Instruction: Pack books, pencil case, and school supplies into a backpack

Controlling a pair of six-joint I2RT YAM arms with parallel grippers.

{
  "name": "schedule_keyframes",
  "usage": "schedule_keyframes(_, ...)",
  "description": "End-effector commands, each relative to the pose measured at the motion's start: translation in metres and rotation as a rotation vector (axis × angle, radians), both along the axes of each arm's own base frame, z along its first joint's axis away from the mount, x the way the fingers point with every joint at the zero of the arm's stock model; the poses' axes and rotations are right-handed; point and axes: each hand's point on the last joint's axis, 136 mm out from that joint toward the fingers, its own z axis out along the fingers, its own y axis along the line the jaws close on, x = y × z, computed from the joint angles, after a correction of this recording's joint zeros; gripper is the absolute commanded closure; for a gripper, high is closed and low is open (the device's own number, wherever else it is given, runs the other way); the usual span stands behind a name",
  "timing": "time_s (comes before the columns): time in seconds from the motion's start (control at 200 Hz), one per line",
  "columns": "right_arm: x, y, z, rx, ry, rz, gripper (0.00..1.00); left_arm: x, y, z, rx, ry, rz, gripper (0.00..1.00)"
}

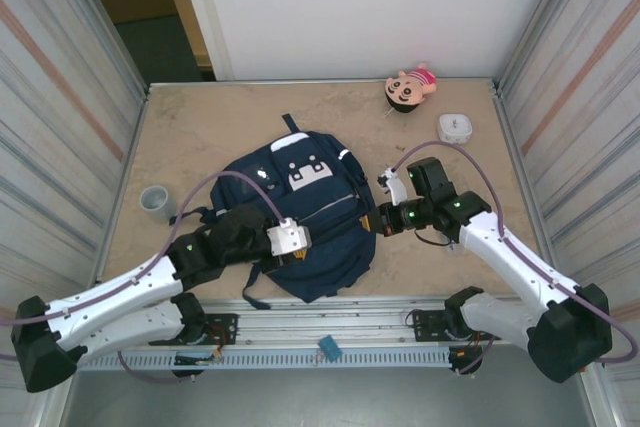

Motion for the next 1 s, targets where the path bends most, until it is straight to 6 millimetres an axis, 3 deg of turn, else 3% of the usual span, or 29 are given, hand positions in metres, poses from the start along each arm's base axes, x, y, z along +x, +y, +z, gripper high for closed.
schedule_keyframes(0.0,-0.004,0.008,0.016,0.051,-0.041,0.013,1.00,0.011,-0.012,0.026,-0.062,0.032,0.057,0.43)
schedule_keyframes(0.125,-0.007,0.010,0.019,0.057,-0.050,0.019,1.00,0.019,-0.042,0.036,-0.065,0.062,0.073,0.32)
schedule_keyframes(0.246,-0.009,0.012,0.021,0.059,-0.057,0.026,1.00,0.022,-0.073,0.034,-0.041,0.038,0.045,0.29)
schedule_keyframes(0.336,-0.010,0.013,0.021,0.060,-0.057,0.029,1.00,0.027,-0.087,0.026,-0.034,0.053,0.040,0.31)
schedule_keyframes(0.411,-0.010,0.013,0.022,0.061,-0.060,0.031,1.00,0.030,-0.093,0.017,-0.019,0.062,0.042,0.41)
schedule_keyframes(0.511,-0.010,0.013,0.023,0.061,-0.063,0.031,1.00,0.034,-0.091,0.009,-0.007,0.058,0.062,0.73)
schedule_keyframes(0.616,-0.006,0.009,0.017,0.040,-0.067,0.009,1.00,0.025,-0.085,0.008,-0.029,0.057,0.018,0.94)
schedule_keyframes(0.797,0.018,-0.013,-0.005,-0.011,-0.004,-0.118,1.00,-0.008,-0.067,0.007,-0.053,0.010,-0.171,1.00)
schedule_keyframes(0.997,0.043,-0.018,-0.004,0.047,0.007,-0.157,1.00,-0.016,-0.031,0.016,-0.067,0.006,-0.219,1.00)
